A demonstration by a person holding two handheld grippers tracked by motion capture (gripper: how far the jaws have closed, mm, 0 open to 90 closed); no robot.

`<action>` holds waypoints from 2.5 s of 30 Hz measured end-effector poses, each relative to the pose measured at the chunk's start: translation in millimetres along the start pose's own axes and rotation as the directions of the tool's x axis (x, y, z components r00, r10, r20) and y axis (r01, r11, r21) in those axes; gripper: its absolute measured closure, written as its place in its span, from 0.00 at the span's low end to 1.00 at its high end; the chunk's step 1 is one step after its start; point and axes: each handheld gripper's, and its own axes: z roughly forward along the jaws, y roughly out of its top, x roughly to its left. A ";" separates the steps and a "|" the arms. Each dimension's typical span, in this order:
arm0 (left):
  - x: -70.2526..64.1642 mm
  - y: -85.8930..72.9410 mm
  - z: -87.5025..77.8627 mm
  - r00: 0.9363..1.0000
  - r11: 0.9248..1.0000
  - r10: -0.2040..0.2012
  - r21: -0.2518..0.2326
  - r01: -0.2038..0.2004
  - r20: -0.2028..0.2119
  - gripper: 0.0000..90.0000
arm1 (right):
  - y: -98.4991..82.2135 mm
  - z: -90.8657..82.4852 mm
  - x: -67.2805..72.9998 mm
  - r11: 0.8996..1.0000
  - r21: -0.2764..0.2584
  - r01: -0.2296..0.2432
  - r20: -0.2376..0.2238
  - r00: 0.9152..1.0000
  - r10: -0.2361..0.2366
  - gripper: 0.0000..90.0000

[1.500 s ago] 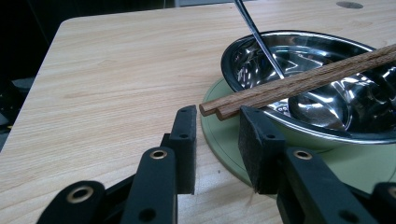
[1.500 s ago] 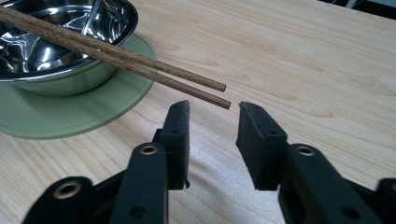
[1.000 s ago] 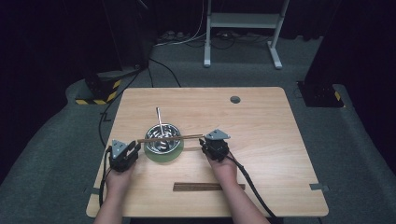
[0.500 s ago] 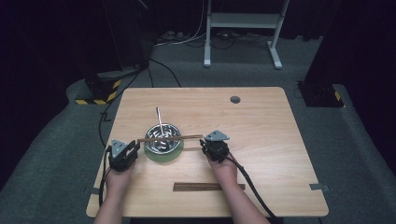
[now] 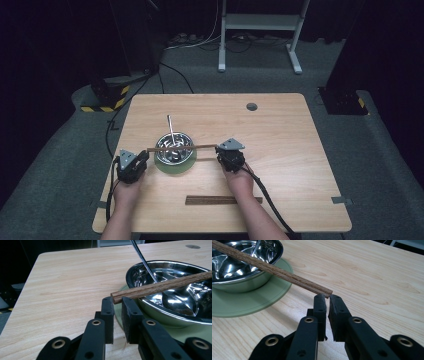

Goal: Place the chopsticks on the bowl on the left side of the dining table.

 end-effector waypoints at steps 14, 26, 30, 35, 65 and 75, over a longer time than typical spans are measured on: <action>-1.0 2.5 4.6 1.000 1.000 0.006 0.004 -0.006 0.004 0.88 | 0.2 4.4 -1.3 1.000 0.002 0.001 0.021 1.000 -0.001 0.92; -2.8 1.4 4.9 1.000 1.000 0.023 0.020 -0.023 -0.014 0.84 | -0.7 4.7 0.0 1.000 0.003 0.008 0.015 1.000 -0.008 0.90; -1.6 1.5 5.7 1.000 0.999 0.022 0.027 -0.022 -0.016 0.85 | -0.7 4.7 0.9 1.000 0.003 -0.001 0.016 1.000 0.001 0.90; -1.4 1.8 7.7 1.000 1.000 0.012 0.018 -0.012 -0.016 0.85 | -1.1 4.0 1.9 1.000 0.001 0.002 0.019 1.000 -0.002 0.89; -1.5 1.5 7.5 0.999 0.999 0.033 0.036 -0.032 -0.015 0.82 | -3.6 2.7 0.0 1.000 0.000 0.003 0.029 1.000 -0.003 0.86; -1.4 1.5 7.9 0.999 0.999 0.030 0.030 -0.030 -0.016 0.81 | -7.2 0.8 -2.4 1.000 -0.004 -0.008 0.028 1.000 0.008 0.85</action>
